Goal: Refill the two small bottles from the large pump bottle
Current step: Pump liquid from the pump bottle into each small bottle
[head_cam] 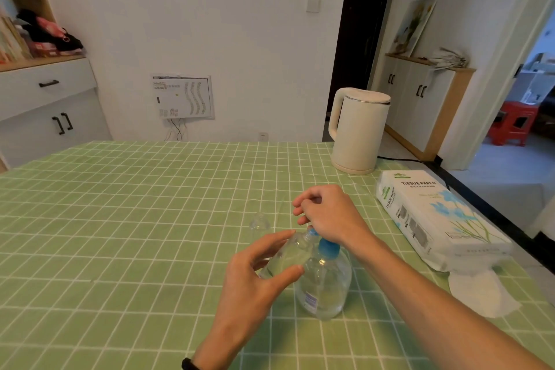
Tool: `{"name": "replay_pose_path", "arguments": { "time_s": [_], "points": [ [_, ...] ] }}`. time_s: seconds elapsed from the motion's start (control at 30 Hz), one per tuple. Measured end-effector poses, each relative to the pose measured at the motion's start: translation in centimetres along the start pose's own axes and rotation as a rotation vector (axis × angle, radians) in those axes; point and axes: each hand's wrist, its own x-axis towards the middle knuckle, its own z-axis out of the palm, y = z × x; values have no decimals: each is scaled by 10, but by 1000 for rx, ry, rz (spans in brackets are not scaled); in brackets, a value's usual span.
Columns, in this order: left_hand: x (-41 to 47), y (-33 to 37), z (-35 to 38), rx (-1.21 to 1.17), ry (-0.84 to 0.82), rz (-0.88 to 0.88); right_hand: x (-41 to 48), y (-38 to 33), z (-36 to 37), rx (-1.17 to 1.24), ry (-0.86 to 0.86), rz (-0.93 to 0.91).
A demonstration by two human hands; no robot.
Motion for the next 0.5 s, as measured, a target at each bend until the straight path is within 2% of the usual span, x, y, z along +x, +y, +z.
{"name": "replay_pose_path", "arguments": {
  "time_s": [0.5],
  "points": [
    [-1, -1, -1, 52, -3, 2, -2, 10, 5, 26, -5, 36]
  ]
}}
